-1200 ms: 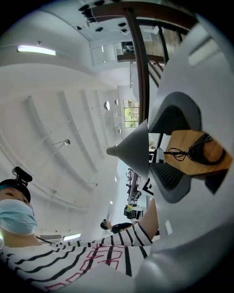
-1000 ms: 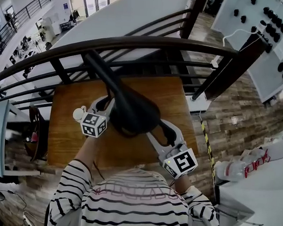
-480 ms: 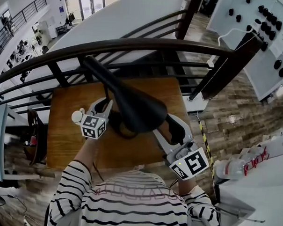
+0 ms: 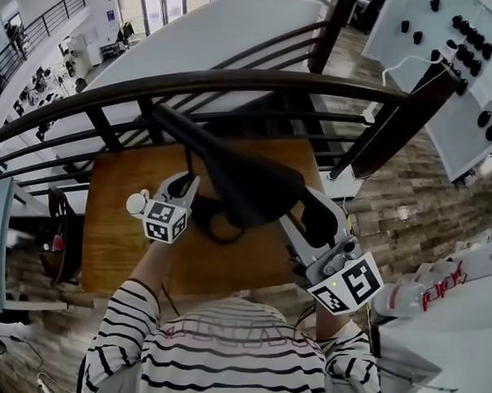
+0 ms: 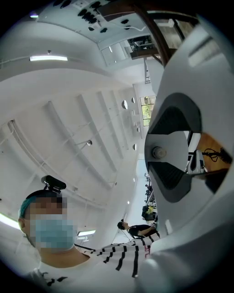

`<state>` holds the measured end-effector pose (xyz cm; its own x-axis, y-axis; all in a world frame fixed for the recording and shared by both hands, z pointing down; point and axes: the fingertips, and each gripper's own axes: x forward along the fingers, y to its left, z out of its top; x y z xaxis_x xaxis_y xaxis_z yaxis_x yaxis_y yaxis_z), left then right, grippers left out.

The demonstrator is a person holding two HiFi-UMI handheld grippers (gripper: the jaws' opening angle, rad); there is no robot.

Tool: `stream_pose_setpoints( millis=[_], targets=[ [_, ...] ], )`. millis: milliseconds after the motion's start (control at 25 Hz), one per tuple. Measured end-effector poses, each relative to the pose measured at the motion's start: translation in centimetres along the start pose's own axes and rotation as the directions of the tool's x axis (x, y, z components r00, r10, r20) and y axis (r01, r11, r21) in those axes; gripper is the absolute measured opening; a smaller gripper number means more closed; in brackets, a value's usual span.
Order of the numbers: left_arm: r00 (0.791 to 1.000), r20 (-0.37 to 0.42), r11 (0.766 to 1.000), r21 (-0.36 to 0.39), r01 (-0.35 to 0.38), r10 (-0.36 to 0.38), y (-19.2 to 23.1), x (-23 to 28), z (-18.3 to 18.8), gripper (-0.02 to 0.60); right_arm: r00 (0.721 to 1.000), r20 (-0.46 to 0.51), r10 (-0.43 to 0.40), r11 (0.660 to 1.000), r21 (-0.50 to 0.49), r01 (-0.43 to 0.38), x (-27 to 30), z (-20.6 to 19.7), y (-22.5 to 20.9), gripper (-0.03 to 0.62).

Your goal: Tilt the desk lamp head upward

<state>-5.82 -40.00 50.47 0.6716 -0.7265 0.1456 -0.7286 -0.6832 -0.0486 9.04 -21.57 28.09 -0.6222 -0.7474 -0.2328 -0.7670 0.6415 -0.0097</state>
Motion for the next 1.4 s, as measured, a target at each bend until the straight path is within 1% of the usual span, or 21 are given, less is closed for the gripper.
stream_pose_setpoints(
  millis=[200, 440, 760, 960, 1400],
  targets=[
    [1.0, 0.0, 1.0, 0.006, 0.003, -0.003, 0.1, 0.0, 0.2, 0.048, 1.0, 0.019, 0.024, 1.0, 0.01, -0.024, 1.0, 2.3, -0.1, 0.19],
    [1.0, 0.021, 1.0, -0.004, -0.008, 0.008, 0.2, 0.0, 0.2, 0.048, 0.998, 0.043, 0.042, 0.999, 0.003, -0.042, 2.4, 4.5, -0.5, 0.19],
    [1.0, 0.027, 1.0, -0.008, -0.009, 0.009, 0.1, -0.1, 0.3, 0.048, 0.998, 0.026, 0.06, 0.998, -0.031, -0.059, 4.1, 6.8, -0.5, 0.19],
    [1.0, 0.025, 1.0, -0.014, -0.011, 0.011, 0.2, 0.1, 0.2, 0.048, 0.998, 0.016, 0.059, 0.997, -0.05, -0.058, 4.7, 7.2, -1.2, 0.195],
    [0.999, 0.023, 0.999, -0.018, -0.029, 0.029, 0.0, 0.1, 0.3, 0.048, 0.996, 0.049, 0.071, 0.997, -0.047, -0.069, 4.3, 7.2, -1.4, 0.193]
  ],
)
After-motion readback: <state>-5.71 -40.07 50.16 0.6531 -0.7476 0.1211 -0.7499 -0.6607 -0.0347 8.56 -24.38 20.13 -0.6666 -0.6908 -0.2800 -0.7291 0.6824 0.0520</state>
